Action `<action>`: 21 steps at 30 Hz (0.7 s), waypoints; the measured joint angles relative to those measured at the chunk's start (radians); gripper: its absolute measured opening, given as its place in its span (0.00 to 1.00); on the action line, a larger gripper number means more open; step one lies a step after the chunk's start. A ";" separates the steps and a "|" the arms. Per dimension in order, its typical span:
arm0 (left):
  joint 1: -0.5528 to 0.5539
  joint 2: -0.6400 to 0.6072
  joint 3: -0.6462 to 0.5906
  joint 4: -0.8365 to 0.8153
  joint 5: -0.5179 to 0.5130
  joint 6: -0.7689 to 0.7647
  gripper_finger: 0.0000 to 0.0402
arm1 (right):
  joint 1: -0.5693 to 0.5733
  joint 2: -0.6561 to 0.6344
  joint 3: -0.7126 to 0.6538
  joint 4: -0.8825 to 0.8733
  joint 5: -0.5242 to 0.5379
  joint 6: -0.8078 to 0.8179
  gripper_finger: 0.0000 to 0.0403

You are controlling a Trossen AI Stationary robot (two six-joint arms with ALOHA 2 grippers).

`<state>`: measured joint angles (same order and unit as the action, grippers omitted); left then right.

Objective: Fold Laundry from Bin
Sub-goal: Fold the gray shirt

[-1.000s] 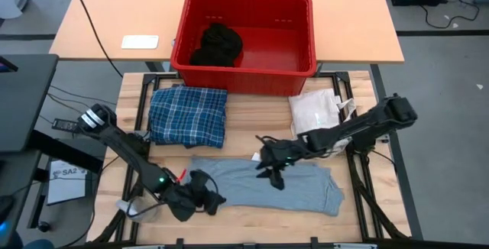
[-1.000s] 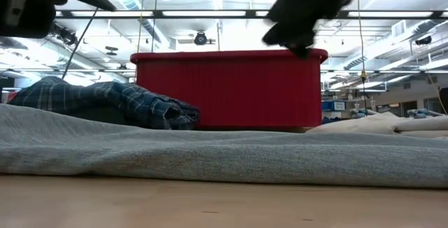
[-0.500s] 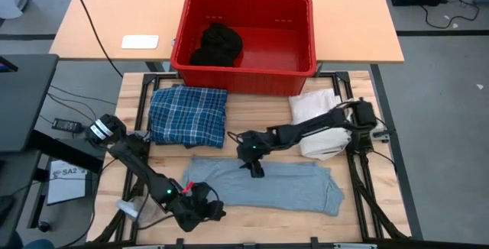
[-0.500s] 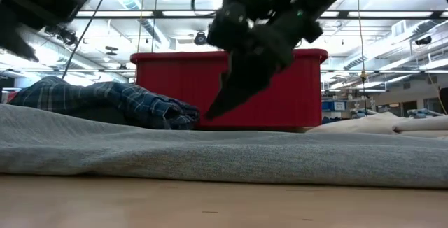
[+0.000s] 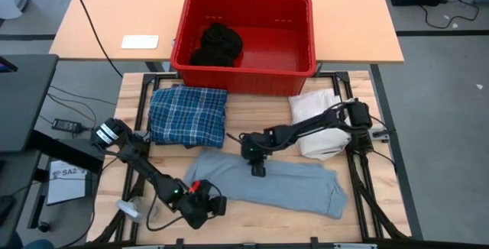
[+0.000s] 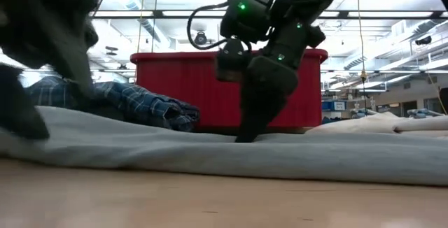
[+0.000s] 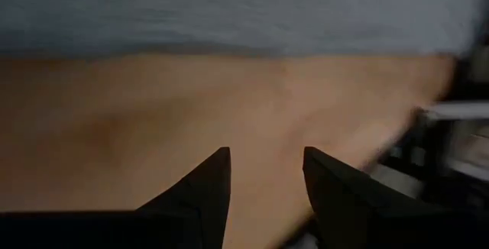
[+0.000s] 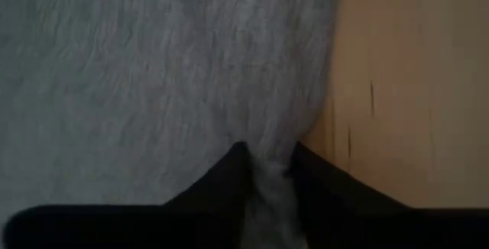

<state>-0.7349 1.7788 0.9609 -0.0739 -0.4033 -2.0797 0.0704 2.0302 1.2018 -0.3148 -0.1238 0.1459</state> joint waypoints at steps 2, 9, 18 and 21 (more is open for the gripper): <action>0.011 0.006 -0.002 -0.022 -0.001 0.000 0.42 | -0.001 -0.010 0.000 -0.058 -0.022 0.069 0.22; 0.058 0.036 -0.002 -0.012 0.000 -0.047 0.42 | 0.042 -0.089 -0.013 -0.250 -0.164 0.329 0.14; 0.109 0.038 0.000 0.003 -0.019 -0.048 0.42 | 0.067 -0.217 -0.014 -0.238 0.018 0.293 0.36; 0.132 0.052 0.000 0.004 0.013 -0.055 0.44 | 0.015 -0.232 -0.014 -0.213 0.019 0.265 0.49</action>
<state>-0.6026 1.8304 0.9607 -0.0697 -0.3905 -2.1351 0.0853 1.7980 1.1879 -0.5282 -0.1052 0.4104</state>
